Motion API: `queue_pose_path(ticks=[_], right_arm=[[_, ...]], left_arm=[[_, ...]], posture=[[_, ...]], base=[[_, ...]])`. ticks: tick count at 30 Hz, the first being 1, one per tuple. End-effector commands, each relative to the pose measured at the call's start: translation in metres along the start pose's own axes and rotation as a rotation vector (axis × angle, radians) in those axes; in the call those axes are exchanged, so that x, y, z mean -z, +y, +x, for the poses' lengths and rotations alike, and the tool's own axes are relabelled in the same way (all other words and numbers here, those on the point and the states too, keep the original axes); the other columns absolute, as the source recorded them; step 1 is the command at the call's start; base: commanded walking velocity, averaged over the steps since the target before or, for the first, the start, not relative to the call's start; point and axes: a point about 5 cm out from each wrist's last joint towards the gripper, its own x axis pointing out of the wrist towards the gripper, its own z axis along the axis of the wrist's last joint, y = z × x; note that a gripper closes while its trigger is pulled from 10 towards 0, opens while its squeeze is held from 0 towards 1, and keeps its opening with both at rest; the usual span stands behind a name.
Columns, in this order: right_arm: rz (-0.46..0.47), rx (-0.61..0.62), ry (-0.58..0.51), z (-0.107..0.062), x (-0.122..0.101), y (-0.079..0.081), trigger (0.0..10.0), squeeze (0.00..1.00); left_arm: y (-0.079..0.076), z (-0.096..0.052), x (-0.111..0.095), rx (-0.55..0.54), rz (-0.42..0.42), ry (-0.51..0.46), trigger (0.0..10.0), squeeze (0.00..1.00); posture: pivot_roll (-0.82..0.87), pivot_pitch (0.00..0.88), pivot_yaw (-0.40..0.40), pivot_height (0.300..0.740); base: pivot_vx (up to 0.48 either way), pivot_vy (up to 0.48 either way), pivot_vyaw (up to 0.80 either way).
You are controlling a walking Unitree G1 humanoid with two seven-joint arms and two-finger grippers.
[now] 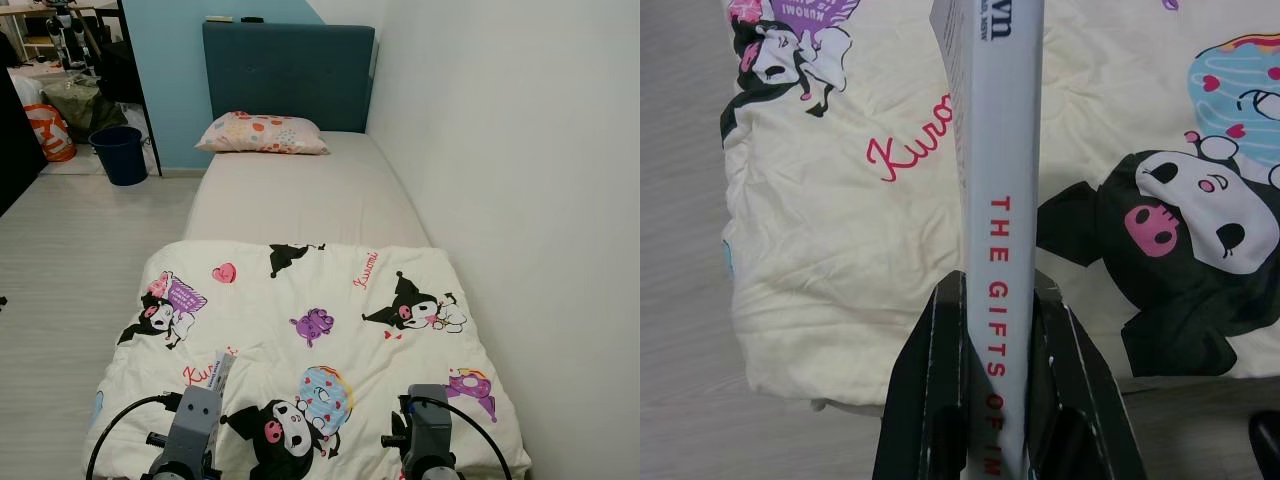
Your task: Clean up the room
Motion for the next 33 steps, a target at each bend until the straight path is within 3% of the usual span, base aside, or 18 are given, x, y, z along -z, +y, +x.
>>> queue_pose_path(ticks=[1,33], right_arm=[[0.0,0.004,0.034,-0.0031,0.008,-0.0005,10.0,0.0],[0.009,-0.007,0.038,-0.0033,0.0085,0.0007,10.0,0.0]], left_arm=[[-0.0018,-0.0015,-0.0002,-0.001,-0.008,-0.01,10.0,0.0],[-0.0022,-0.0015,-0.001,0.002,-0.013,-0.014,10.0,0.0]], posture=[[0.03,0.123,-0.048,0.728],[0.02,0.124,-0.048,0.728]], base=[[0.0,0.0,0.0],[0.0,0.0,0.0]])
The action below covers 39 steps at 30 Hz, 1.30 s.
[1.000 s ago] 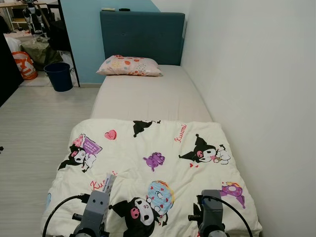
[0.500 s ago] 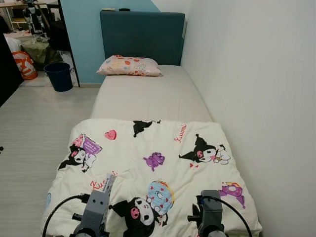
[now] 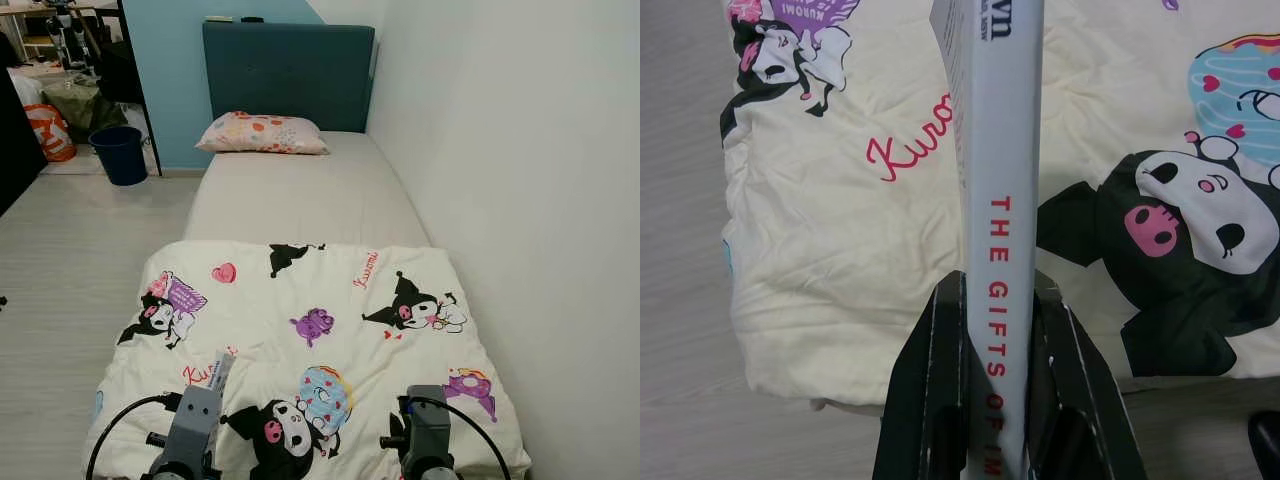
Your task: Clean up the room
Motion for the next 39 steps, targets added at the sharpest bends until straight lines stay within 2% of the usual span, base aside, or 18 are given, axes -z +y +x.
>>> queue_pose_path(ticks=[1,15,39], right_arm=[[-0.001,0.003,0.028,-0.0032,0.0074,-0.0002,10.0,0.0],[-0.002,-0.001,0.027,-0.0032,0.0075,0.0012,10.0,0.0],[-0.002,-0.004,0.032,-0.003,0.008,0.0018,10.0,0.0]], left_arm=[[-0.0024,-0.0015,-0.0012,0.005,-0.016,-0.016,10.0,0.0],[-0.0015,-0.0021,-0.0004,0.001,-0.033,-0.01,10.0,0.0],[-0.0008,-0.0029,-0.0023,0.007,-0.047,-0.021,10.0,0.0]], posture=[[0.02,0.124,-0.048,0.728],[0.03,0.125,-0.049,0.728],[0.03,0.123,-0.049,0.728]], base=[[0.0,0.0,0.0],[0.0,0.0,0.0],[0.0,0.35,0.0]])
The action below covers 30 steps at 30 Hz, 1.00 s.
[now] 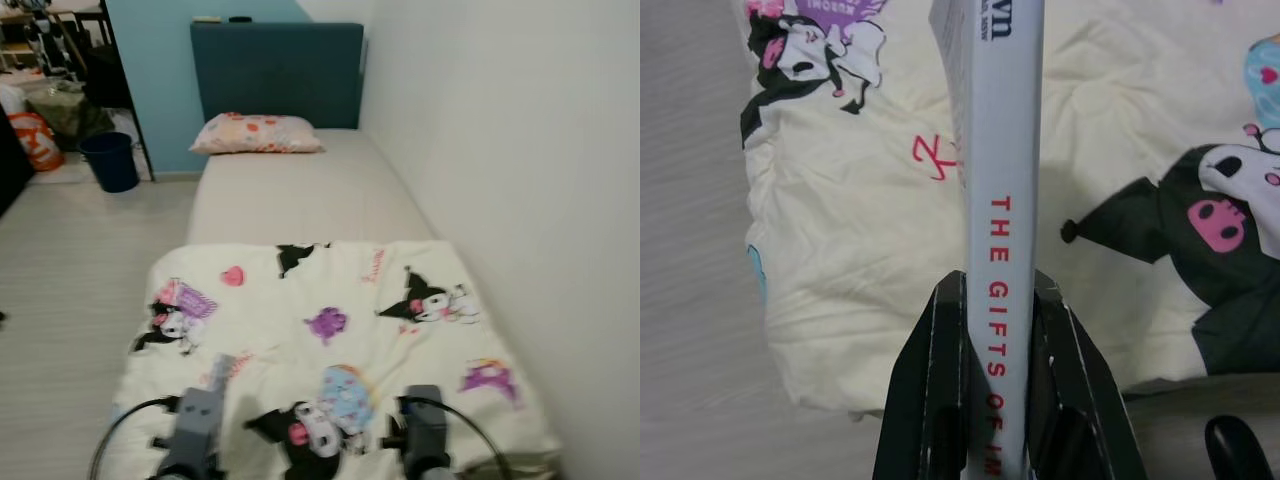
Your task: Clean up the room
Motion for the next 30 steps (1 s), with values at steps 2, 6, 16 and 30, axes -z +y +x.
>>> queue_pose_path(ticks=[2,6,16,30], right_arm=[[0.006,-0.008,0.026,-0.0025,0.0071,0.0047,10.0,0.0],[0.006,-0.008,0.026,-0.0024,0.0071,0.0052,10.0,0.0],[0.006,-0.009,0.028,-0.0021,0.0071,0.0053,10.0,0.0],[0.005,-0.017,0.027,-0.0009,0.006,0.0073,10.0,0.0]], left_arm=[[0.0061,-0.0024,0.0011,-0.012,0.004,-0.006,10.0,0.0],[0.0066,-0.0024,0.001,-0.011,0.004,-0.006,10.0,0.0],[0.0076,-0.0024,0.0006,-0.013,0.004,-0.006,10.0,0.0],[0.0092,-0.0029,-0.0001,-0.017,0.005,-0.008,10.0,0.0]], posture=[[0.03,0.124,-0.047,0.728],[0.03,0.124,-0.046,0.728],[0.04,0.122,-0.049,0.728],[0.05,0.117,-0.051,0.728]], base=[[0.0,0.379,0.0],[0.0,0.376,0.0],[0.0,0.338,0.0],[0.0,0.335,0.0]])
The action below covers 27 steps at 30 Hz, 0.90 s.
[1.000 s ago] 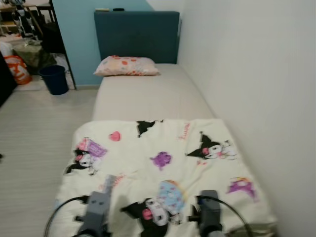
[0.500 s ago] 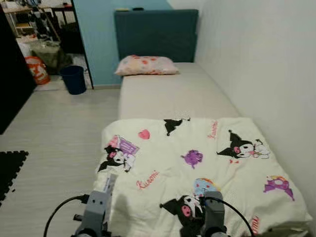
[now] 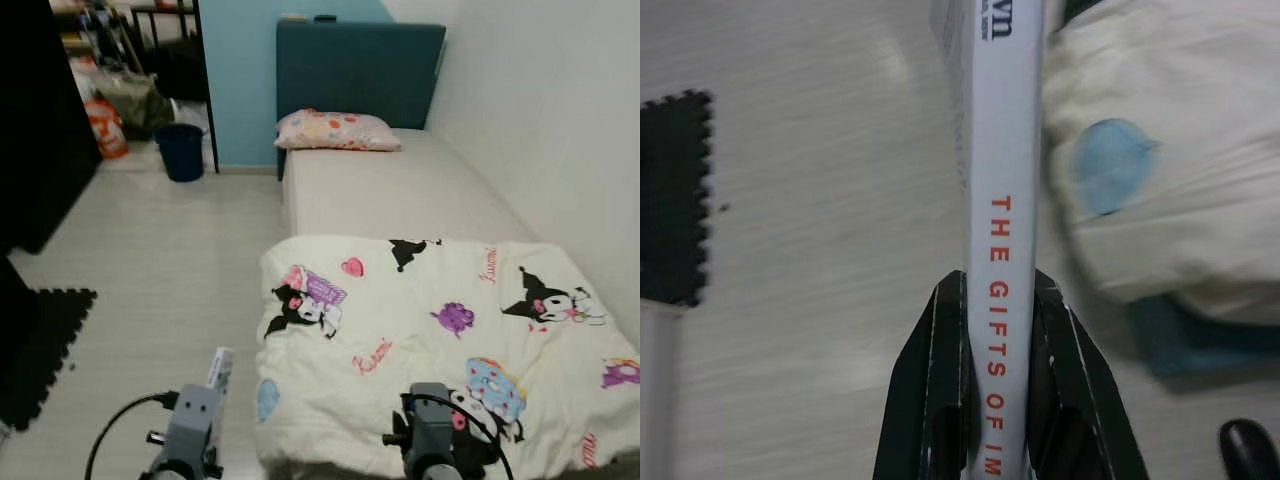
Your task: Clean up the room
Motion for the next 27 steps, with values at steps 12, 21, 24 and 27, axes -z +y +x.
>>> queue_pose_path(ticks=[12,21,24,27], right_arm=[[-0.006,0.006,0.028,-0.0021,0.0065,-0.0011,10.0,0.0],[-0.003,0.004,0.028,-0.0017,0.0065,0.0011,10.0,0.0],[-0.002,0.006,0.027,-0.0017,0.0064,0.0011,10.0,0.0],[-0.002,0.009,0.028,-0.002,0.0068,-0.0003,10.0,0.0]], left_arm=[[-0.0002,-0.001,-0.0017,0.003,-0.003,-0.012,10.0,0.0],[0.003,-0.0015,-0.0018,-0.001,0.002,-0.012,10.0,0.0],[0.0021,-0.0021,-0.0004,0.021,0.051,0.009,10.0,0.0],[0.0002,-0.0016,0.0006,0.037,0.089,0.022,10.0,0.0]], posture=[[0.05,0.114,-0.047,0.728],[0.06,0.117,-0.045,0.728],[0.06,0.117,-0.043,0.728],[0.06,0.118,-0.042,0.728]], base=[[0.0,0.335,0.0],[0.0,0.336,0.0],[0.0,0.095,0.0],[0.0,-0.48,0.0]])
